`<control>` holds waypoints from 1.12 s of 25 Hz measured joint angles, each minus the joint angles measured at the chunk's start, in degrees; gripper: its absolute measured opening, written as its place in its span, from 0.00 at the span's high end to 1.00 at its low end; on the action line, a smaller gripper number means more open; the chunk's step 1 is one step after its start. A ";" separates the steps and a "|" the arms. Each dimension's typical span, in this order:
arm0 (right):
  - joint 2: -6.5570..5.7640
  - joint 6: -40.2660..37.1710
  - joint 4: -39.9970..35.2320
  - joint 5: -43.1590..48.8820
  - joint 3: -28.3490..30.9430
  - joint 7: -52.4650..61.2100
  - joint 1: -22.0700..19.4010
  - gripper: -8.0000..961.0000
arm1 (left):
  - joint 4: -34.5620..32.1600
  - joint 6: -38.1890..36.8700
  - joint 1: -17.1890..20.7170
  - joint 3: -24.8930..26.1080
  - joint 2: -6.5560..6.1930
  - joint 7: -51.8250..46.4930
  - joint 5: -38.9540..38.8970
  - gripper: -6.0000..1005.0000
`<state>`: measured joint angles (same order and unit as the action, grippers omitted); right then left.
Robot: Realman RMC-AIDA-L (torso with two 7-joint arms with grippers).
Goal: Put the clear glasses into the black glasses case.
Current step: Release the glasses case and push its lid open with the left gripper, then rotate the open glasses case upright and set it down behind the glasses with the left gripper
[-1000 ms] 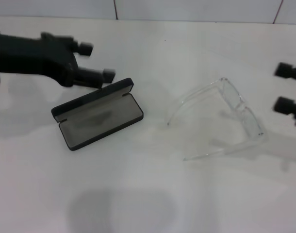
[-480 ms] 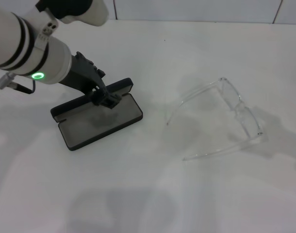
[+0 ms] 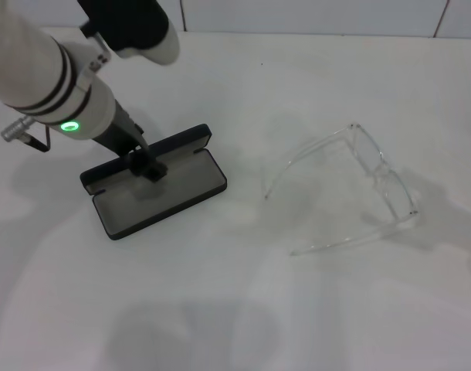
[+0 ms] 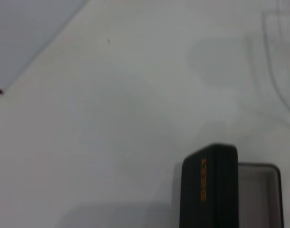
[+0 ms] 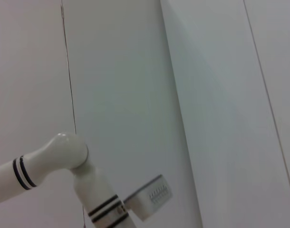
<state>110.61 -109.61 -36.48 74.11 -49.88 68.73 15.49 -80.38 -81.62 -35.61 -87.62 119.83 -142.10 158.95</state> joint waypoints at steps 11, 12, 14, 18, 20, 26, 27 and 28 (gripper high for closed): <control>0.18 0.19 0.01 -0.01 0.05 -0.26 -0.16 0.09 | 3.90 1.75 -1.82 -1.29 0.00 -0.72 1.73 0.32; 0.21 0.16 0.01 -0.02 0.05 -0.35 -0.28 0.09 | 3.80 1.75 -1.84 -1.29 -0.01 -0.85 1.74 0.34; 0.23 0.06 0.01 -0.07 0.05 -0.51 -0.45 0.09 | 3.82 1.71 -1.84 -1.31 -0.01 -1.11 1.78 0.37; 0.35 -0.03 0.01 -0.26 0.05 -0.75 -0.85 0.09 | 3.89 1.32 -1.44 -1.57 0.02 -1.53 1.89 0.43; 0.41 -0.21 0.00 -0.49 0.11 -0.83 -1.20 0.09 | 3.60 1.31 -1.34 -2.34 0.05 -1.97 2.03 0.47; 0.71 -3.90 1.60 -0.66 4.81 -1.72 -1.92 0.09 | 0.89 0.82 -0.36 -5.22 0.03 -2.95 1.98 0.68; 0.78 -5.84 2.94 -0.68 7.17 -2.56 -1.98 0.09 | -0.28 0.66 0.20 -5.67 0.06 -2.97 1.99 0.73; 0.78 -8.20 4.65 -0.70 10.02 -3.74 -1.96 0.09 | -1.95 0.43 1.02 -6.19 0.09 -3.02 1.97 0.75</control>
<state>111.39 -117.81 -31.83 73.41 -39.86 64.99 13.52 -82.34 -81.19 -34.59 -93.82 119.92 -145.12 160.92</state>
